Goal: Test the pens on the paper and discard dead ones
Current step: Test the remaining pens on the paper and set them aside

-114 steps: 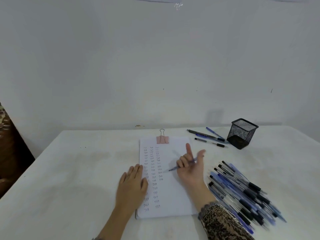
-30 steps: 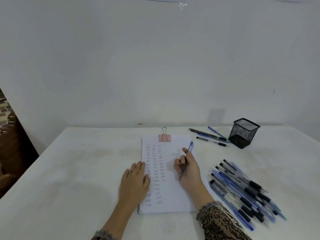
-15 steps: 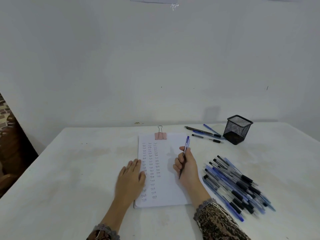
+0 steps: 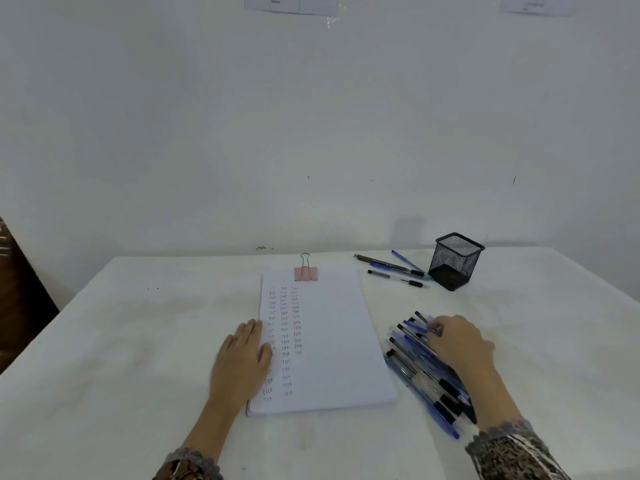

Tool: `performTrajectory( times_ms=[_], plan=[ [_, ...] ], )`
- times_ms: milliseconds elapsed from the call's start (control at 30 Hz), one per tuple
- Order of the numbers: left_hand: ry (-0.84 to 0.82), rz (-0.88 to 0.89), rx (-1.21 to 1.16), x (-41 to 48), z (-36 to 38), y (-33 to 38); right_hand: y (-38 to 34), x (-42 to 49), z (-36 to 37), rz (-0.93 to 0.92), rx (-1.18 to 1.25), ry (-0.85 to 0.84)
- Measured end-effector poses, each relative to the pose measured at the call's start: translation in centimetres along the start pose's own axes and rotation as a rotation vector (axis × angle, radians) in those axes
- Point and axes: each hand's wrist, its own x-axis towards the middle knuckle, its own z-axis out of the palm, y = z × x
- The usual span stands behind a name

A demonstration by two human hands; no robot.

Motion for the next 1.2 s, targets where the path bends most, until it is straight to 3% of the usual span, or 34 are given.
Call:
performTrajectory(
  times_ms=[267, 600, 767, 867, 967, 1067, 1200],
  plan=[
    [0.009, -0.004, 0.012, 0.0, 0.0, 0.0, -1.8, 4.8, -2.3, -0.006, 0.009, -0.084],
    [0.024, -0.021, -0.025, 0.0, 0.3, -0.2, -7.3, 14.0, 0.9, -0.300, -0.240, -0.143],
    [0.057, -0.020, -0.016, 0.1, 0.5, -0.4, -6.7, 15.3, 3.6, -0.407, -0.487, 0.041],
    [0.072, -0.011, -0.015, 0.2, 0.7, -0.5, -6.9, 15.0, 3.8, -0.418, -0.482, 0.098],
    [0.068, -0.016, -0.013, 0.2, 0.7, -0.5, -8.1, 14.2, 2.7, -0.417, -0.144, 0.086],
    [0.048, -0.023, -0.024, 0.2, 0.5, -0.4, -10.3, 11.5, 0.6, -0.455, 0.576, 0.058],
    [0.034, -0.035, -0.067, 0.4, 0.7, -0.7, -12.9, 5.7, -1.3, -0.293, 1.580, -0.454]
  ],
)
